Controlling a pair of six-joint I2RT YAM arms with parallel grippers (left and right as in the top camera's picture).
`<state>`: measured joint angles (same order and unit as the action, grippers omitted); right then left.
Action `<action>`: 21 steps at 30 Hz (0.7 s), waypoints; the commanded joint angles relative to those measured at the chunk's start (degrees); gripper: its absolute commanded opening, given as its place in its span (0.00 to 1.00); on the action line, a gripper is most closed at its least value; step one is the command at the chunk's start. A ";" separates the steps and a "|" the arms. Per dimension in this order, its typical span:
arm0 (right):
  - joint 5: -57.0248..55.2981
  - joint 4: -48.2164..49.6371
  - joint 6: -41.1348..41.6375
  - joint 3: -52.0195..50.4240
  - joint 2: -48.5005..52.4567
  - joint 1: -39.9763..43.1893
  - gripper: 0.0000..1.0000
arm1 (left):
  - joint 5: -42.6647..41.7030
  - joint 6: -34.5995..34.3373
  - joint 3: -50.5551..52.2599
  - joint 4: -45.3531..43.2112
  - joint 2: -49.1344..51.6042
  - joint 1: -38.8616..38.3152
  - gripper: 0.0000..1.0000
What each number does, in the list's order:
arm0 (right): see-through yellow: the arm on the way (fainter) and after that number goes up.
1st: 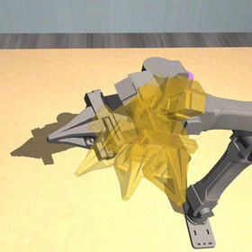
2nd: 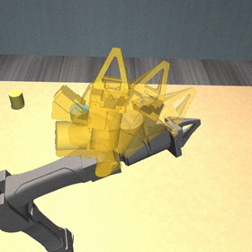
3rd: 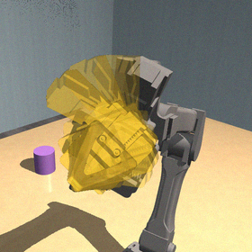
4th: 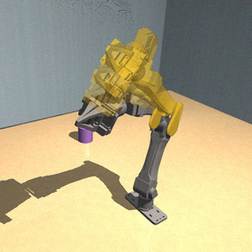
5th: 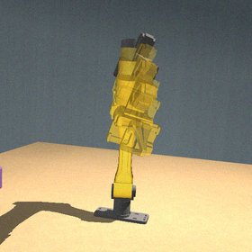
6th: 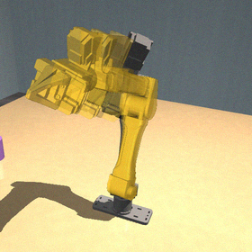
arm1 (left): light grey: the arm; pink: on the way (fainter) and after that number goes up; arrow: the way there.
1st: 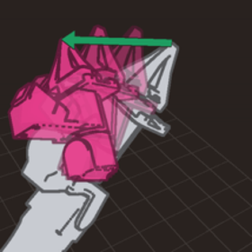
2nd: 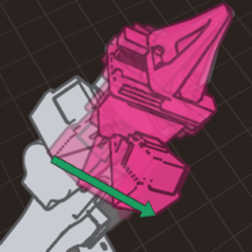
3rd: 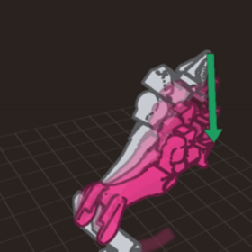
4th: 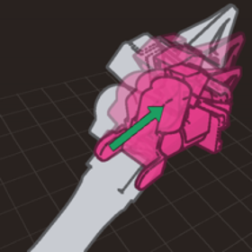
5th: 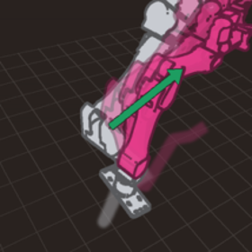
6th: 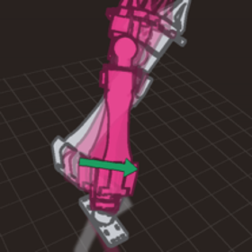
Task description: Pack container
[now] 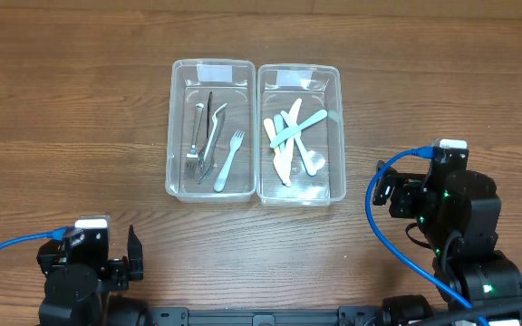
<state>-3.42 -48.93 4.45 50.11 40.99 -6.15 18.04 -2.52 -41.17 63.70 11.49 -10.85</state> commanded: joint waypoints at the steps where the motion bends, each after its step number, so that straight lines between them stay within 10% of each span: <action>1: -0.61 -2.01 0.24 -0.20 -0.39 -0.22 1.00 | 0.39 1.09 0.57 -0.04 -0.46 -0.15 1.00; 12: 0.20 -6.03 0.13 -0.76 -11.89 -0.17 1.00 | 0.39 1.09 0.57 -0.04 -0.46 -0.15 1.00; 21: 2.23 15.28 0.31 -23.19 -36.74 0.44 1.00 | 0.39 1.09 0.57 -0.04 -0.46 -0.15 1.00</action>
<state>-2.72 -39.77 4.47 35.99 9.78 -6.09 18.06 -2.52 -41.04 63.75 11.49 -10.85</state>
